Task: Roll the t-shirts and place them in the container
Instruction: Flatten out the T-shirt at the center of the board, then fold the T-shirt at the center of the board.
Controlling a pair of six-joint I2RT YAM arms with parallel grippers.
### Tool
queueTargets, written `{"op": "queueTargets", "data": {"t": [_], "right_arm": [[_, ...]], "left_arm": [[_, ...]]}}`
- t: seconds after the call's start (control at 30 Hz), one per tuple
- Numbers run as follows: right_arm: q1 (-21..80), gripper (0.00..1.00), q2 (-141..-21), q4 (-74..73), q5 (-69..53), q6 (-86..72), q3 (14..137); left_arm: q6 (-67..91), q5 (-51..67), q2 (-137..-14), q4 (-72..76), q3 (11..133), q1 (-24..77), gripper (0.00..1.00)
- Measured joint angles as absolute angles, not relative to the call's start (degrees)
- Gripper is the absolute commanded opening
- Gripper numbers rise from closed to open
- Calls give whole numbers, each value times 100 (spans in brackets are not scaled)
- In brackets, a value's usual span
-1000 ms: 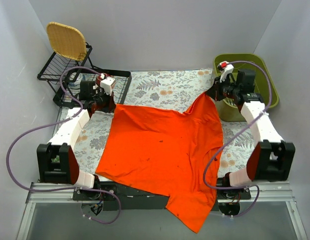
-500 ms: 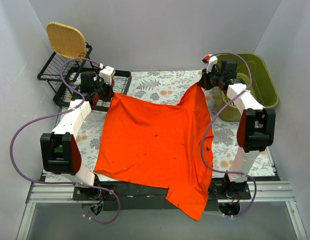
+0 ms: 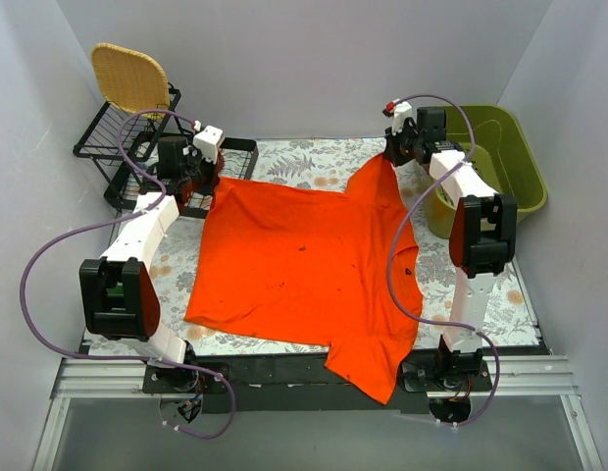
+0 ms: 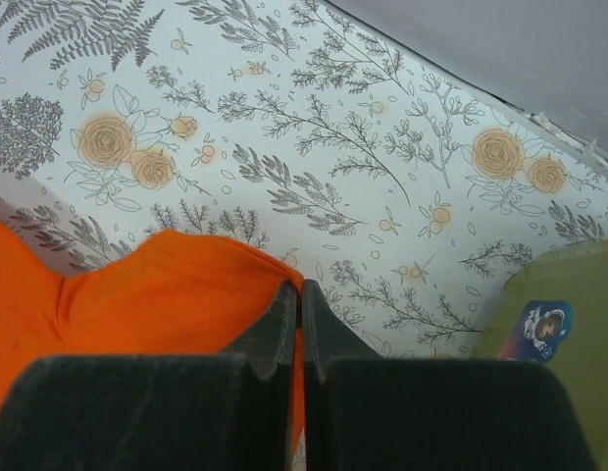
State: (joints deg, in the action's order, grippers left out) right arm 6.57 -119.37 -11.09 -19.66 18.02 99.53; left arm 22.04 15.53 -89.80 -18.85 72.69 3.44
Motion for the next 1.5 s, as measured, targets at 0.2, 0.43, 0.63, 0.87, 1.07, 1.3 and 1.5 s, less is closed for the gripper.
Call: {"op": "queueTargets", "data": {"t": [0.2,0.43,0.63,0.87,1.07,1.3,1.5], "right_arm": [[666,1,-11721,-1710,-1848,1962,10042],[666,1,-10197,-2178,-1820,2150,8777],[668,1,-9223,-2414,-1837,2259,7830],[668,1,-8532,-2783,-1857,2421,7061],[668,1,-7946,-3028,-1903,2536,6560],[668,1,-7395,-3308,-2025,2683,6086],[668,1,-6790,-3636,-2193,2810,5588]], "left_arm": [[1918,1653,-8976,-1968,7290,344,0],[1160,1822,-8687,-2025,6899,292,0],[329,2174,-8680,-2193,6904,38,0],[-1083,2703,-8886,-2598,7168,-368,0],[-2532,3059,-8897,-3048,7159,-395,0],[-3938,3249,-8674,-3522,6777,-392,0],[-4866,3214,-8169,-3881,6040,-390,0]]}}
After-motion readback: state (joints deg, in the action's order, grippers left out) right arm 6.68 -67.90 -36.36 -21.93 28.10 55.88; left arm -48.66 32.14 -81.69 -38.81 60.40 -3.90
